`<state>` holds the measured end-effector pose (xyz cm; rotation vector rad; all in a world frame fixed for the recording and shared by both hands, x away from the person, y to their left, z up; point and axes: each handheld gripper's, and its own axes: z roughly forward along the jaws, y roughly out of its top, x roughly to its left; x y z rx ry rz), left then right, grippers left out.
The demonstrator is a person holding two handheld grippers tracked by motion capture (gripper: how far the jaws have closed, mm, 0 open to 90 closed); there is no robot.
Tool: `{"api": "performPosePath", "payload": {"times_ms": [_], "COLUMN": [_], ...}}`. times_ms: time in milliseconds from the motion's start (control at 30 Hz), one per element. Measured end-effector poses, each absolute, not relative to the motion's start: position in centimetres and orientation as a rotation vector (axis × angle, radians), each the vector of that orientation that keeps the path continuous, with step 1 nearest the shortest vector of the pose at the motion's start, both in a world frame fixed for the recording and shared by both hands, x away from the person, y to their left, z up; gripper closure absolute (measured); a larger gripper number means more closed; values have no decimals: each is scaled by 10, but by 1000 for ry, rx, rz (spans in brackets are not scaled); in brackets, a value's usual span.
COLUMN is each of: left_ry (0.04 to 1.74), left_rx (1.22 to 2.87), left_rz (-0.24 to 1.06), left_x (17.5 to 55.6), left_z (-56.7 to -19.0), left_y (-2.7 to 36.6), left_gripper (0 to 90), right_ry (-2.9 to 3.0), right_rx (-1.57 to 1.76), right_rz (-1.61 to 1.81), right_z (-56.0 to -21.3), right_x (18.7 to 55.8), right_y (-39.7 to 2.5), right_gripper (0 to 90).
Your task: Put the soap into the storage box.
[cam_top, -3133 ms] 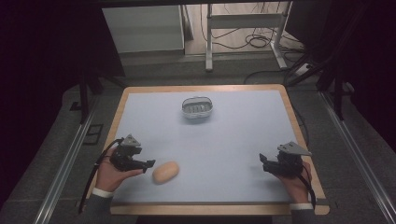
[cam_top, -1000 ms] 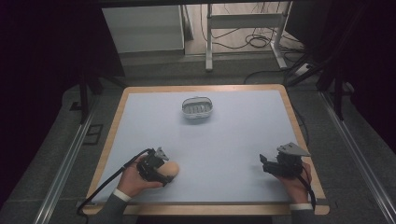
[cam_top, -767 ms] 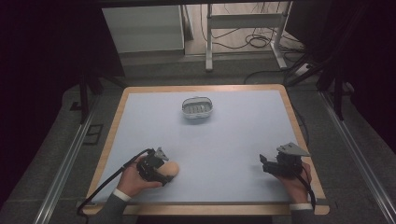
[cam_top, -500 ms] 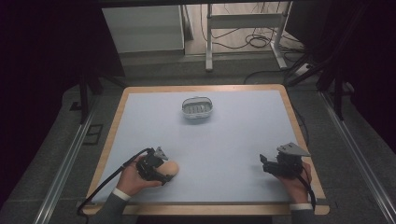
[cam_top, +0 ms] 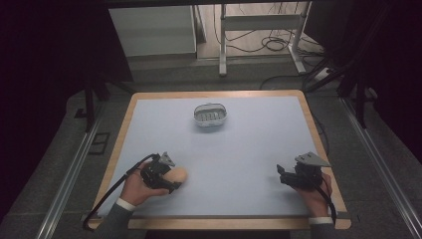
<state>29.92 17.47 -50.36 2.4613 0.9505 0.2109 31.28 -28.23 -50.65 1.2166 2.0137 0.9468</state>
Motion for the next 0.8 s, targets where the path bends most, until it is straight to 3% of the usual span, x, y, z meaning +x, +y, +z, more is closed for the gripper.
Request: {"api": "performPosePath", "payload": {"times_ms": [800], "left_ry": [966], "left_rx": [2425], "left_rz": [226], "left_x": [308], "left_z": [-492], "left_y": [181], "left_gripper": [317], "right_ry": [2012], "right_rx": [1220], "right_rz": [945], "right_z": [-506], "right_x": [312], "right_y": [-284], "right_gripper": [133]}}
